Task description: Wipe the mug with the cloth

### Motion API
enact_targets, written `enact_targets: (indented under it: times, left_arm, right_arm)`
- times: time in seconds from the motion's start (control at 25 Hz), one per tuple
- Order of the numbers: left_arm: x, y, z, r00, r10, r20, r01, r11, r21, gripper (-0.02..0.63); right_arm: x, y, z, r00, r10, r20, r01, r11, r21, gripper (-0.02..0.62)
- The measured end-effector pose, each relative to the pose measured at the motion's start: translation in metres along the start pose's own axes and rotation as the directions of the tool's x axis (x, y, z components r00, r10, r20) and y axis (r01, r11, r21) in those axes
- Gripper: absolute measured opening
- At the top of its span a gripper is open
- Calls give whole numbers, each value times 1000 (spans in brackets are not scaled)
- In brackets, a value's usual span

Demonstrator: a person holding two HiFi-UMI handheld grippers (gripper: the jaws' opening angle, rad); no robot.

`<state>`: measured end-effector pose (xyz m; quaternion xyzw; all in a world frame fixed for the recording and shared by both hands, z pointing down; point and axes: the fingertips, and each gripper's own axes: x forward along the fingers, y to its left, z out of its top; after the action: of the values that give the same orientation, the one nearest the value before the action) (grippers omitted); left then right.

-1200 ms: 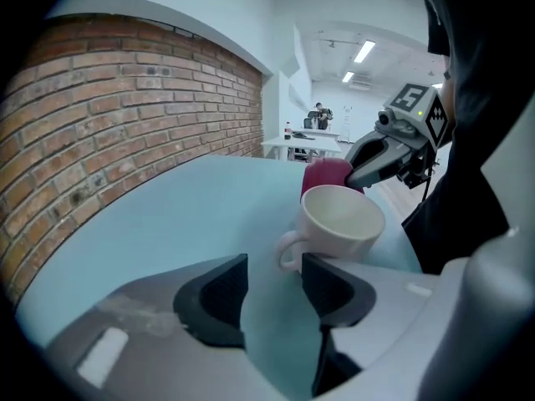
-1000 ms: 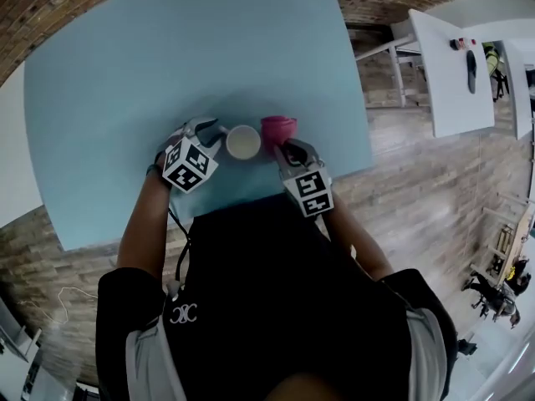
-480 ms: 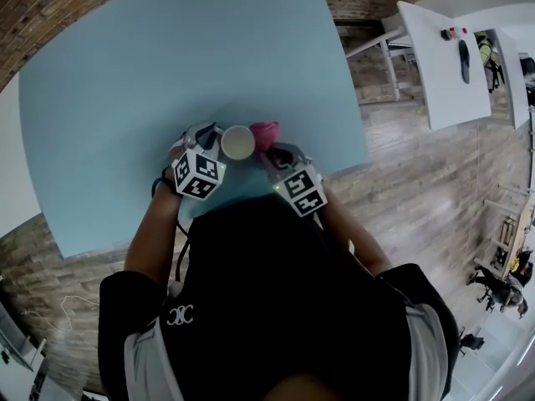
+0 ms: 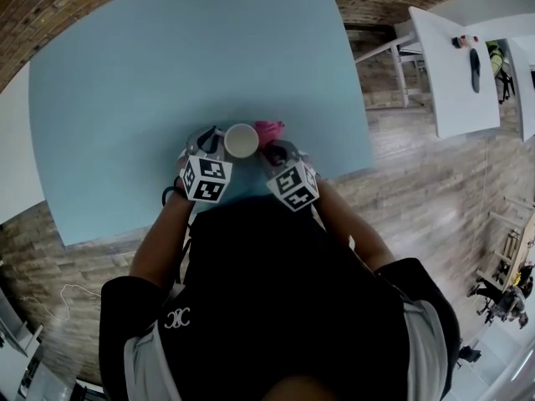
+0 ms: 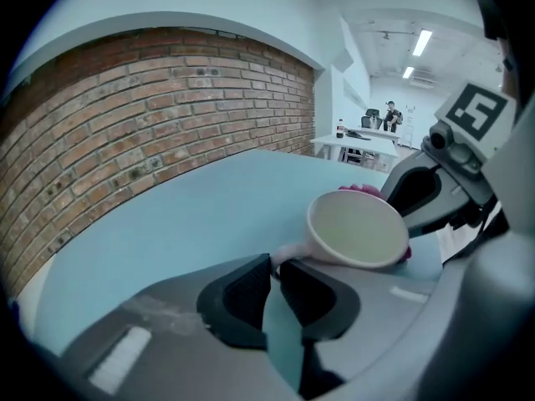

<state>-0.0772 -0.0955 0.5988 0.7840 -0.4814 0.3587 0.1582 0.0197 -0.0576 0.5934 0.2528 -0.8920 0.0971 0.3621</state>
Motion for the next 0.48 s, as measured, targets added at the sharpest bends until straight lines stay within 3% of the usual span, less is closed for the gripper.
enact_targets:
  times: [0.24, 0.48]
  left_arm:
    - [-2, 5, -4, 1000, 12, -17, -12, 1000, -3, 38]
    - [-2, 4, -6, 999, 24, -38, -26, 998, -61, 38]
  right_arm:
    - [13, 6, -9, 998, 10, -66, -20, 990, -141, 36]
    - [-19, 20, 16, 994, 95, 46, -91, 993, -81, 35]
